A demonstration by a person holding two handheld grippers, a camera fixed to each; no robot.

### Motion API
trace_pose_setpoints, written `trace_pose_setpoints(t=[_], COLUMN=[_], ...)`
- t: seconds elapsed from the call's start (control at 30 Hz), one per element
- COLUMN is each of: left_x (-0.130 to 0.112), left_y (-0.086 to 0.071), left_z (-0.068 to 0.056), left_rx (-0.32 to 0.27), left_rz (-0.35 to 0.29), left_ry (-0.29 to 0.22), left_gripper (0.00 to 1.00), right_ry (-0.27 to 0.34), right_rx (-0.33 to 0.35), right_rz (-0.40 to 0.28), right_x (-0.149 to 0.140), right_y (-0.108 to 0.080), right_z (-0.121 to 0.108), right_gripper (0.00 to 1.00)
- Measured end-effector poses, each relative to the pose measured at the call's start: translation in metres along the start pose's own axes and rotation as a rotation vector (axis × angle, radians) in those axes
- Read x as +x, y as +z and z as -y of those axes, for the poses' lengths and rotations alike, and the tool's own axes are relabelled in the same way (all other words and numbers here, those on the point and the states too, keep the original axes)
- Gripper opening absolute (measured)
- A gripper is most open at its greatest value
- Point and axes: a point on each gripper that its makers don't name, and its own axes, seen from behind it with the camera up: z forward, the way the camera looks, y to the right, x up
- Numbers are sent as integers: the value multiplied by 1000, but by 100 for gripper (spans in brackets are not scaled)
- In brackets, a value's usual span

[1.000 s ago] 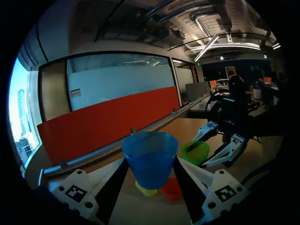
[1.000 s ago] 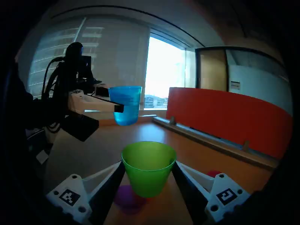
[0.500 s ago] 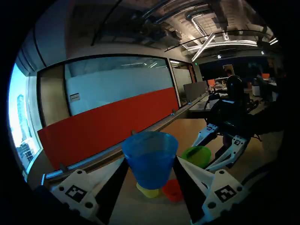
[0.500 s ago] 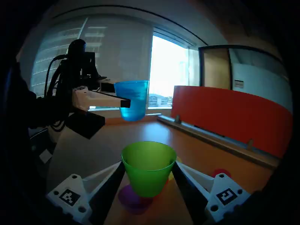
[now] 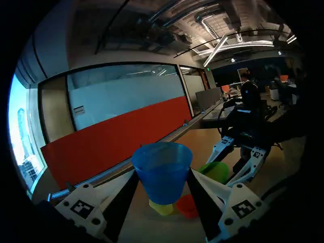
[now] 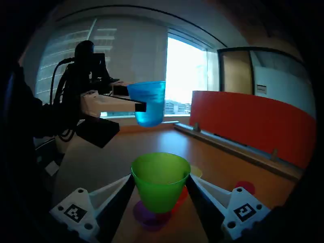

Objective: Pour water

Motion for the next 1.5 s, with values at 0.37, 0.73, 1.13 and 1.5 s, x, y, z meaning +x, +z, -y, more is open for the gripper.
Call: trace_pose_setpoints(t=[0.37, 0.73, 1.13, 1.5], left_x=[4, 9, 11, 9], left_y=[0, -1, -1, -2], left_z=[-3, -2, -4, -6], left_rx=[4, 22, 21, 24], left_rz=[-11, -24, -38, -39], left_ry=[56, 117, 194, 250], left_gripper=[81, 81, 81, 81], right_ry=[1, 8, 4, -1], right_rx=[25, 49, 75, 92], right_rz=[1, -5, 7, 7], right_x=[0, 1, -3, 0], right_y=[3, 8, 10, 13], right_z=[10, 18, 24, 29], right_gripper=[90, 90, 90, 90])
